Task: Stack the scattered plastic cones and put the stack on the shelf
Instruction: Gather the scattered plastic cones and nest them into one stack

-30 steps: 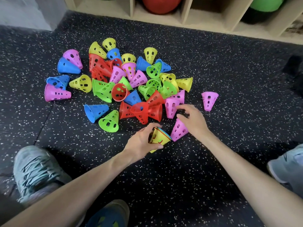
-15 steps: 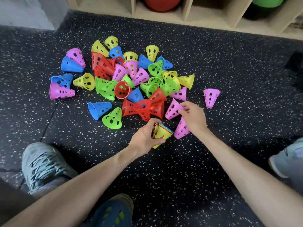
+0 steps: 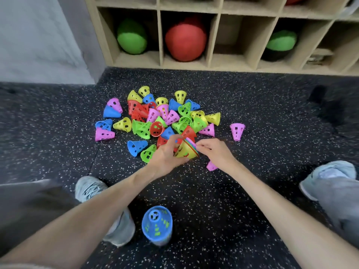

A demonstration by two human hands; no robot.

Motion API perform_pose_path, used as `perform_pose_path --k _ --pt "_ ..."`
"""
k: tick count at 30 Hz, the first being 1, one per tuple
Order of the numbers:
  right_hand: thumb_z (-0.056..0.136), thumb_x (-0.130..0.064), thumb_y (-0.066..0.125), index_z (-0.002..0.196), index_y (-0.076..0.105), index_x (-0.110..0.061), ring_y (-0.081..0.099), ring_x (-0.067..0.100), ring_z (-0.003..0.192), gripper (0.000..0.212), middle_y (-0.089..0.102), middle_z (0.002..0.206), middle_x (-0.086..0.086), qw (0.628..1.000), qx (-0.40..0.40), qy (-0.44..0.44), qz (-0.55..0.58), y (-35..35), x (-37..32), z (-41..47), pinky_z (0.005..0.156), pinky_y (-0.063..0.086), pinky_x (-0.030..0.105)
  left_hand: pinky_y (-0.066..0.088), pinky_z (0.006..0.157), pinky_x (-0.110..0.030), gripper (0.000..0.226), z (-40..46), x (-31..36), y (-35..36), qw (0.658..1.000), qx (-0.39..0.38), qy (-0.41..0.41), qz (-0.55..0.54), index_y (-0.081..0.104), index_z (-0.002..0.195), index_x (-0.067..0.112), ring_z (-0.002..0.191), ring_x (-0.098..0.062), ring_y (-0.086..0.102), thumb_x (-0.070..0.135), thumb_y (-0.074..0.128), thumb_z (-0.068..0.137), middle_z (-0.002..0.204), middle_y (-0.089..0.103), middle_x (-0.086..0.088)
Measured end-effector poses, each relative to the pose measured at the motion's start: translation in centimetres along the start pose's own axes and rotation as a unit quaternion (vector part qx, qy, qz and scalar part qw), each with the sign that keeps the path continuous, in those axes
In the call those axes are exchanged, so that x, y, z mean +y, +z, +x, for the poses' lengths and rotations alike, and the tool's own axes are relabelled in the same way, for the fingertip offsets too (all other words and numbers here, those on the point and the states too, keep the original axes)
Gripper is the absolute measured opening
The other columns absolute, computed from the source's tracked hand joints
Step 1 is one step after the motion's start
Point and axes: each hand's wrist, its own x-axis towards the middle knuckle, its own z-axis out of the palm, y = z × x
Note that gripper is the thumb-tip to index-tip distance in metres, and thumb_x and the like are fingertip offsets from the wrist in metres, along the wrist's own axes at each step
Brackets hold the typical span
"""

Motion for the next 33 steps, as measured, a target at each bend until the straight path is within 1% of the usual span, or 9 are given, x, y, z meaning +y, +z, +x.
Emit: perform_pose_path --k 6,8,10,12,15,18,23,27,33 --pt "0.101 -0.024 0.059 0.105 0.079 -0.018 0.067 0.006 0.09 0.021 0.075 0.099 -0.011 0.999 -0.023 -0.026 -0.001 0.0 -4.1 -3.9 0.083 0.051 0.033 0.043 0.072 -0.01 0.065 -5.1 2.1 -3.1 0.999 0.003 0.036 -0.038 0.041 0.135 0.041 0.087 0.005 0.058 0.021 0.081 0.087 0.107 0.059 0.02" --pt "0.101 -0.021 0.061 0.105 0.078 -0.011 0.064 -0.006 0.072 0.02 0.073 0.092 -0.012 0.998 -0.055 -0.038 0.004 -0.2 -5.3 -5.0 0.067 0.046 0.016 0.044 0.076 -0.011 0.066 -6.9 2.3 -3.9 0.998 -0.003 0.045 -0.041 0.04 0.135 0.044 0.088 0.006 0.06 0.019 0.08 0.088 0.111 0.062 0.018" --pt "0.098 -0.017 0.065 0.101 0.076 -0.007 0.057 -0.009 0.054 0.015 0.067 0.082 -0.012 0.995 -0.086 -0.049 0.02 -0.6 -6.6 -6.0 0.055 0.042 0.011 0.046 0.083 -0.016 0.067 -8.8 2.5 -4.7 0.998 -0.01 0.055 -0.033 0.039 0.137 0.05 0.095 0.006 0.059 0.019 0.077 0.09 0.117 0.061 0.015" --pt "0.092 -0.02 0.074 0.102 0.075 -0.018 0.058 -0.005 0.065 0.011 0.068 0.09 -0.01 0.994 -0.083 -0.061 0.037 -1.0 -7.5 -6.5 0.065 0.043 0.012 0.047 0.085 -0.018 0.067 -10.9 3.2 -5.5 0.997 -0.005 0.069 -0.04 0.041 0.14 0.049 0.093 0.008 0.058 0.017 0.075 0.092 0.118 0.06 0.017" --pt "0.085 -0.023 0.08 0.13 0.059 -0.032 0.06 0.001 0.086 0.05 0.062 0.117 -0.012 0.992 -0.082 -0.055 0.074 -1.4 -9.1 -7.6 0.07 0.046 0.008 0.043 0.082 -0.013 0.063 -13.4 4.0 -6.9 0.994 0.036 0.089 -0.06 0.05 0.142 0.036 0.093 0.013 0.056 0.013 0.077 0.09 0.115 0.06 0.025" --pt "0.088 -0.024 0.078 0.148 0.044 -0.036 0.067 0.013 0.107 0.07 0.057 0.134 -0.013 0.98 -0.134 -0.056 0.136 -2.0 -10.7 -9.3 0.081 0.053 0.013 0.051 0.085 -0.027 0.062 -15.0 4.1 -8.1 0.985 0.083 0.08 -0.13 0.057 0.134 0.042 0.098 -0.002 0.064 0.023 0.086 0.082 0.115 0.07 0.015" --pt "0.089 -0.018 0.076 0.139 0.053 -0.027 0.07 -0.001 0.095 0.056 0.07 0.119 -0.008 0.97 -0.15 -0.071 0.18 -0.9 -12.8 -11.7 0.089 0.05 0.018 0.058 0.084 -0.04 0.056 -16.9 5.5 -8.8 0.937 0.177 0.063 -0.296 0.059 0.13 0.028 0.089 -0.017 0.071 0.009 0.082 0.083 0.105 0.077 -0.007" --pt "0.086 -0.014 0.08 0.132 0.053 -0.022 0.069 -0.003 0.09 0.054 0.069 0.115 -0.004 0.966 -0.105 -0.062 0.228 0.7 -13.2 -12.8 0.079 0.052 0.015 0.059 0.082 -0.03 0.045 -17.6 6.9 -8.5 0.892 0.232 0.051 -0.385 0.058 0.126 0.024 0.089 -0.016 0.072 0.006 0.075 0.089 0.101 0.077 -0.01" --pt "0.081 -0.013 0.084 0.136 0.054 -0.021 0.068 0.007 0.107 0.063 0.066 0.126 -0.005 0.968 -0.108 -0.048 0.223 2.4 -12.0 -13.7 0.091 0.056 0.021 0.057 0.08 -0.026 0.029 -18.4 6.9 -6.6 0.901 0.238 0.057 -0.359 0.063 0.121 0.024 0.095 -0.01 0.073 0.012 0.071 0.095 0.111 0.077 -0.001"
